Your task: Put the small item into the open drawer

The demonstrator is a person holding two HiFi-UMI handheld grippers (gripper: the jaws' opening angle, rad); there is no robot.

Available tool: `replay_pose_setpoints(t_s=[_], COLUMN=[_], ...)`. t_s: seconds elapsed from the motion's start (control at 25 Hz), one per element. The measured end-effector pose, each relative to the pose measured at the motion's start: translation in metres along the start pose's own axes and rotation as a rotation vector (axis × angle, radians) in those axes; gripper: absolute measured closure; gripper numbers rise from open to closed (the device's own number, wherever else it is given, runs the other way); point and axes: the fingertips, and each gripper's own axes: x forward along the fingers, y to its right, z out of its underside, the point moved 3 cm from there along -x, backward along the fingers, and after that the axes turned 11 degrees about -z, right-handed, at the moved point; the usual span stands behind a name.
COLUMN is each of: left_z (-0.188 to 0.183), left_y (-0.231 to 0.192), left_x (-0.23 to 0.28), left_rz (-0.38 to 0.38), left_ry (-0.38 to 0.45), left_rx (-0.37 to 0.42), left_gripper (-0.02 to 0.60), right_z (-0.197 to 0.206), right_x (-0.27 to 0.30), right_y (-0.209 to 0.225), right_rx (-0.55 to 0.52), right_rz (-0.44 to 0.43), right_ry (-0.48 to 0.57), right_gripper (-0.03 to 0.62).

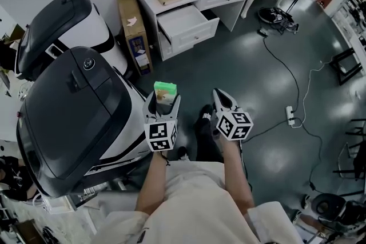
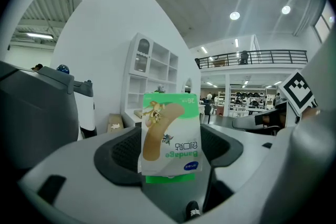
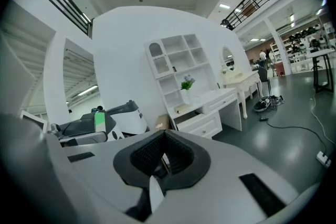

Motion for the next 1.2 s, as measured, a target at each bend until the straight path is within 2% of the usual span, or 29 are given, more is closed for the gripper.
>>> replay_pose_setpoints(t_s=[0.2,0.44,0.6,0.88,1.04,1.2], left_z=[-0.008,-0.021,-0.031,-0.065,-0.076,-0.076], left_y=[-0.008,-0.014,-0.012,-0.002,0.009,0.016], left_x=[0.029,0.087,0.139,0.228,0.283,0.337], left_rz=[-0.012,-0.033,-0.037,-0.073,-0.095,-0.108], left_ry=[0.015,0.015,-0.001,0.004,-0.005,-0.027], left_rx=[0.002,0.007,0.011,-0.008,-0.021,-0.085], left_gripper=[0.223,0.224,0.222,0.223,0.222,0.223], right_z=[-0.003,-0.030,-0.053,-0.117,-0.140,-0.159], right_x=[0.037,0.093,0.132,0.199,0.233,0.265], right_y=[0.012,0.038,0.069,0.126,0.163,0.197], right_rx=[-0.025,-0.028,-0.014,-0.111,-0.113,-0.125], right_rz=[-0.047,-0.087,-0.108,-0.153,-0.199,-0.273], right_ry=[-0.034,-0.021,-0.030,-0.074,-0.101,-0.073], right_gripper=[0.569,0.569,0.569,0.569,0.569,0.569])
